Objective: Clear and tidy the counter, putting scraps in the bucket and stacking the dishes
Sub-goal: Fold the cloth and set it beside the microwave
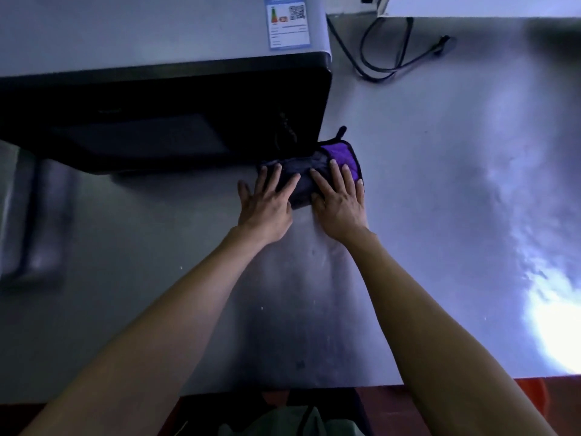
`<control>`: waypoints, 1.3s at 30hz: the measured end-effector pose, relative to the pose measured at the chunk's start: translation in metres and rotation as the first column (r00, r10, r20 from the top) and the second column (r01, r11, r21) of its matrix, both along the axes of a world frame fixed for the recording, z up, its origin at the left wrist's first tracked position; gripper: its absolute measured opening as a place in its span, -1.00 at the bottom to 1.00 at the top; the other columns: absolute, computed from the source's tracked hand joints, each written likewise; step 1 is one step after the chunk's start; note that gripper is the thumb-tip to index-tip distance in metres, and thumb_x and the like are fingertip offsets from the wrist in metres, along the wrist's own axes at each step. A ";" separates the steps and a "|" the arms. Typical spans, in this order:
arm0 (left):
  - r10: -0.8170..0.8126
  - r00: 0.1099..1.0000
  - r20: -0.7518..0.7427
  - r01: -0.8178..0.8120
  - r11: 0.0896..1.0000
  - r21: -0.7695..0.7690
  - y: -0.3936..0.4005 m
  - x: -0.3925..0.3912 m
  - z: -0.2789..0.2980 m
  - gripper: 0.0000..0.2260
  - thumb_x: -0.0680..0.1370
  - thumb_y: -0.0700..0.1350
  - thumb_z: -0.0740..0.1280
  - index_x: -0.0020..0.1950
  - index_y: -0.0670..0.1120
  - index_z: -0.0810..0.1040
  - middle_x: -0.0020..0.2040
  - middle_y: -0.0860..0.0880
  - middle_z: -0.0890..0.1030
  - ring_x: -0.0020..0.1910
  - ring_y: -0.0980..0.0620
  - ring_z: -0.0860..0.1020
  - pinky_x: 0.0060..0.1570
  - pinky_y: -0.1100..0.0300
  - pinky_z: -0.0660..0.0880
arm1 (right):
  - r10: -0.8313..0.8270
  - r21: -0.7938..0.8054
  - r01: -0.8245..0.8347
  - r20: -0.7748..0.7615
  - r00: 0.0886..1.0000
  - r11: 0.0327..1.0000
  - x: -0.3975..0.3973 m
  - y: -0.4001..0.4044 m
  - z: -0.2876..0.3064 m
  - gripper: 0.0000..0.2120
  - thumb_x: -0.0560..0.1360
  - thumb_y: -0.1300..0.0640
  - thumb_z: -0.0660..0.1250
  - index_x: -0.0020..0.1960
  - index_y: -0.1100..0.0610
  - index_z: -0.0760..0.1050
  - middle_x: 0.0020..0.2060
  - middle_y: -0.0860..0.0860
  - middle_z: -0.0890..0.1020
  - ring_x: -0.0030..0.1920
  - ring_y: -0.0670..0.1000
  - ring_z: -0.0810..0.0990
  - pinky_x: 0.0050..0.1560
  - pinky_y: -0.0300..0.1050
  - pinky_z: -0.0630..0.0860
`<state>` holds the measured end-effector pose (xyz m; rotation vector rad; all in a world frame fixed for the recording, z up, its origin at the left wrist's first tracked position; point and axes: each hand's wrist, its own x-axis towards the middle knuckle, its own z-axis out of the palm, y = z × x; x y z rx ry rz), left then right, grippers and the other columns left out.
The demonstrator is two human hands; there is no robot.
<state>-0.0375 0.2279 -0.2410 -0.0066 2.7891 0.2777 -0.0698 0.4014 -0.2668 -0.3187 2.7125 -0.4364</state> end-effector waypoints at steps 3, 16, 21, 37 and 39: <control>0.005 0.999 0.033 -0.006 1.000 0.008 0.009 0.000 0.001 -0.47 0.62 -0.04 0.13 0.58 0.15 0.07 0.62 -0.03 -0.03 0.59 -0.12 -0.07 0.42 -0.38 -0.03 | 0.002 0.007 -0.002 0.005 1.000 1.000 0.006 0.009 0.003 -0.48 0.67 -0.14 -0.02 0.61 -0.21 -0.02 0.63 -0.01 -0.12 0.61 0.08 -0.21 0.58 0.17 -0.21; 0.165 0.984 0.072 -0.161 0.985 -0.057 -0.084 0.094 0.004 -0.56 0.66 0.06 0.09 0.53 0.29 0.11 0.62 0.11 0.00 0.60 -0.03 -0.04 0.44 -0.36 -0.05 | 0.130 -0.071 -0.128 0.036 0.991 0.989 0.098 -0.087 0.016 -0.51 0.68 -0.11 0.03 0.59 -0.16 0.09 0.63 0.11 -0.07 0.60 0.21 -0.16 0.56 0.25 -0.14; 0.158 0.987 0.029 -0.155 0.983 -0.103 -0.101 0.139 0.002 -0.56 0.64 0.09 0.11 0.52 0.27 0.15 0.62 0.07 0.04 0.57 -0.18 0.02 0.41 -0.40 -0.08 | 0.171 -0.027 -0.170 0.033 0.985 0.985 0.139 -0.107 0.014 -0.50 0.68 -0.13 0.02 0.60 -0.16 0.05 0.62 0.13 -0.11 0.60 0.23 -0.18 0.56 0.27 -0.13; -0.029 0.994 -0.106 0.020 0.995 -0.094 -0.086 0.287 0.010 -0.55 0.50 0.00 0.37 0.39 0.12 0.42 0.38 -0.06 0.39 0.29 -0.16 0.38 0.23 -0.13 0.26 | 0.087 0.051 -0.087 -0.012 0.996 0.995 0.305 -0.096 0.034 -0.58 0.59 0.06 0.23 0.44 -0.04 0.38 0.53 0.04 0.26 0.49 0.15 0.21 0.37 0.13 0.33; -0.042 0.992 -0.117 0.033 0.996 -0.083 -0.080 0.308 0.010 -0.57 0.50 -0.05 0.35 0.37 0.11 0.44 0.35 -0.05 0.41 0.26 -0.16 0.40 0.20 -0.11 0.28 | 0.081 0.048 -0.081 -0.016 0.997 0.996 0.326 -0.092 0.036 -0.58 0.56 0.10 0.26 0.42 -0.02 0.40 0.49 0.02 0.32 0.44 0.15 0.26 0.31 0.13 0.38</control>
